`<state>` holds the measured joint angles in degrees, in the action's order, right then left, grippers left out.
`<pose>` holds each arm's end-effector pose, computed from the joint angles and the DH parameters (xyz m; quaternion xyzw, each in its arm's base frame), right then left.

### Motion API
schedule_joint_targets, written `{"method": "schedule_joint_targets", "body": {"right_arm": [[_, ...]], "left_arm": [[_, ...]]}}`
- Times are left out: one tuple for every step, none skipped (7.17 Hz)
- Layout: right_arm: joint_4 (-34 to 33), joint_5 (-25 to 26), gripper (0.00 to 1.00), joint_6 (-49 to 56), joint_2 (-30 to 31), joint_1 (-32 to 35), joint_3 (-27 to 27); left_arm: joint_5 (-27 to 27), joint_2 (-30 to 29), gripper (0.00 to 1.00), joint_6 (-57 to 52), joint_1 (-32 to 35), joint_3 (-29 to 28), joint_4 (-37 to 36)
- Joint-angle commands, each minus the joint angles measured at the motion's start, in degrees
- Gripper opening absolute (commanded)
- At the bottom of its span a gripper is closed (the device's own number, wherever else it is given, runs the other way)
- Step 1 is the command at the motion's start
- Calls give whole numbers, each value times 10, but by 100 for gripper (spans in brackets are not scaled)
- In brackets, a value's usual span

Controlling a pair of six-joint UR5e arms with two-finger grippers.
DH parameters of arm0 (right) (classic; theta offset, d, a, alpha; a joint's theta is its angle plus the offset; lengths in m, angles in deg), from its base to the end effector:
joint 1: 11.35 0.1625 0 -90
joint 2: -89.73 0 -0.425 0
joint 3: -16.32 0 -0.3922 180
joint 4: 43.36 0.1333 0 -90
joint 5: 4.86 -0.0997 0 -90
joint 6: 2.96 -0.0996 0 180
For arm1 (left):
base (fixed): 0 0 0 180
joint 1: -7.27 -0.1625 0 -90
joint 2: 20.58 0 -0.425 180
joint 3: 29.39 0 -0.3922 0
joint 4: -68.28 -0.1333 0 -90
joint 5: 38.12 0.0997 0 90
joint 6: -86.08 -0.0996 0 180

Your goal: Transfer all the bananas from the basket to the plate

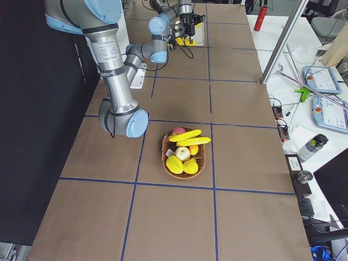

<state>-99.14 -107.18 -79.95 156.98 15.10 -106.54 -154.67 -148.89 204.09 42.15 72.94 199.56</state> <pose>-0.3830 -0.3157 0.1314 0.1655 -0.6864 0.0071 0.7081 0.4397 -0.4147 0.0901 -0.1174 0.7080 -0.2121 0.6633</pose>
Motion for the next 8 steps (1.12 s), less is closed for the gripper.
{"method": "schedule_joint_targets", "body": {"right_arm": [[1, 0, 2, 0, 2, 2, -2], [1, -1, 6, 1, 3, 2, -1], [1, -2, 70, 1, 2, 1, -3], [1, 1, 100, -8, 1, 1, -3], [1, -2, 100, -40, 1, 1, -6], [1, -3, 100, -41, 2, 2, -14], [1, -3, 100, -41, 5, 3, -18], [0, -4, 100, -41, 9, 4, -27]], "left_arm": [[0, 4, 0, 0, -2, 9, 0], [0, 4, 0, 2, 1, 9, -1], [0, 5, 0, 2, 5, 9, -2], [0, 5, 0, 11, 7, 9, -2], [0, 5, 0, 11, 8, 9, -3], [0, 6, 0, 10, 10, 9, -7], [2, 7, 0, 6, 13, 5, -11], [0, 10, 0, -3, 39, -5, -46]]}}
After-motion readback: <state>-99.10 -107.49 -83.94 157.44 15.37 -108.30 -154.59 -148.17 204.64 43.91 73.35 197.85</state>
